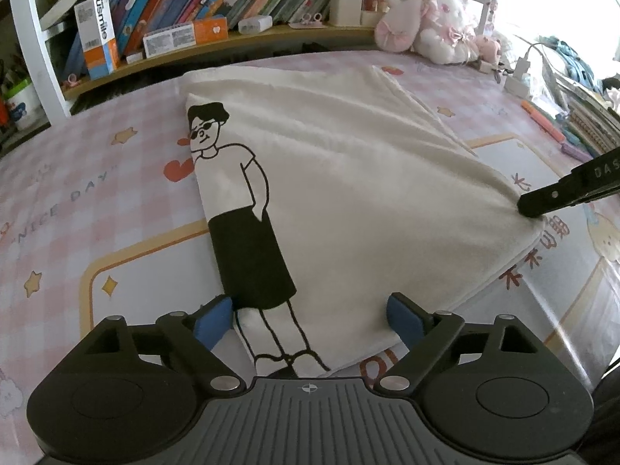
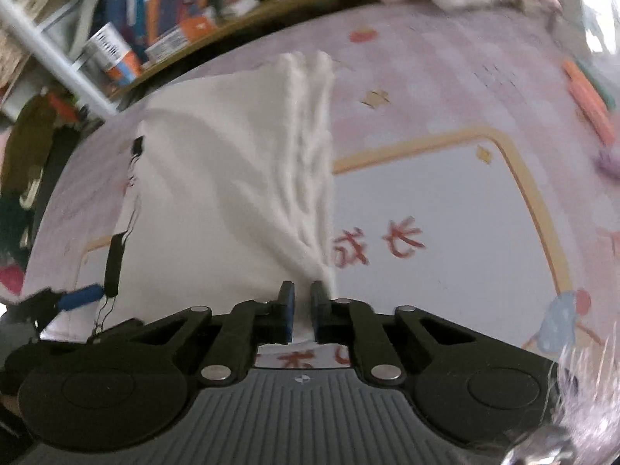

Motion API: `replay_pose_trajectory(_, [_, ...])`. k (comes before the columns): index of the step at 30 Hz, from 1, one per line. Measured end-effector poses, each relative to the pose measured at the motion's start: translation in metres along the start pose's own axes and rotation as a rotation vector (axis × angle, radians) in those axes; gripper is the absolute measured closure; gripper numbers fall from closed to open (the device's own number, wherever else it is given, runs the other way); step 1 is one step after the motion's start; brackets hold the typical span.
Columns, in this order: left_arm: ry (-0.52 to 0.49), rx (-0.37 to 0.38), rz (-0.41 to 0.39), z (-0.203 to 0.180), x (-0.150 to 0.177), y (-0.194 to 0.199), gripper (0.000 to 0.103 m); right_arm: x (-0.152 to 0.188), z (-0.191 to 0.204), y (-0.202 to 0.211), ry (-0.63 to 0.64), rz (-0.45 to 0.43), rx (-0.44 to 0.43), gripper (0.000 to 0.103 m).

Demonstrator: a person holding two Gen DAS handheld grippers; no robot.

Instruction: Fold clothes

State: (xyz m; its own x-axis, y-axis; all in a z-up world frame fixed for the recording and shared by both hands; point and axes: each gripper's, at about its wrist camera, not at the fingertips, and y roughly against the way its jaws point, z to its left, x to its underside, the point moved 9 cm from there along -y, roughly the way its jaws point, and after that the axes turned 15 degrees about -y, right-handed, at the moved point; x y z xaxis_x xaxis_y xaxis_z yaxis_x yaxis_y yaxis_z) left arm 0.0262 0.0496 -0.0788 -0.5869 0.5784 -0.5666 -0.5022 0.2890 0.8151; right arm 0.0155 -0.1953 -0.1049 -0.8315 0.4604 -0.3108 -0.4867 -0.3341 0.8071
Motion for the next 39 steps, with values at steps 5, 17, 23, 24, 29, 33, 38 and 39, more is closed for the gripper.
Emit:
replay_pose_trajectory(5, [-0.001,0.003,0.002,0.002,0.000,0.000,0.013,-0.001,-0.011,0.007,-0.032,0.005,0.019,0.094])
replay_pose_trajectory(17, [-0.117,-0.009,-0.061,-0.015,-0.017,0.011,0.013,0.007,-0.017,0.030,-0.050,0.027,0.013,0.070])
replay_pose_trajectory(23, [-0.143,-0.004,-0.089,-0.022,-0.022,0.015,0.013,0.009,-0.014,0.033,-0.030,0.041,0.010,0.058])
replay_pose_trajectory(24, [-0.145,-0.005,-0.092,-0.023,-0.022,0.016,0.013,0.009,-0.014,0.033,-0.028,0.046,0.011,0.058])
replay_pose_trajectory(29, [-0.163,-0.015,-0.126,-0.028,-0.023,0.021,0.013,0.014,-0.014,0.030,-0.022,0.070,0.009,0.055])
replay_pose_trajectory(33, [-0.201,-0.030,-0.155,-0.037,-0.023,0.025,0.013,0.015,-0.012,0.025,-0.009,0.073,0.009,0.055])
replay_pose_trajectory(38, [-0.247,-0.043,-0.154,-0.049,-0.023,0.025,0.013,0.011,-0.008,0.015,-0.017,0.073,0.001,0.064])
replay_pose_trajectory(39, [-0.250,-0.040,-0.153,-0.051,-0.023,0.025,0.013,0.011,-0.007,0.011,-0.023,0.078,0.002,0.066])
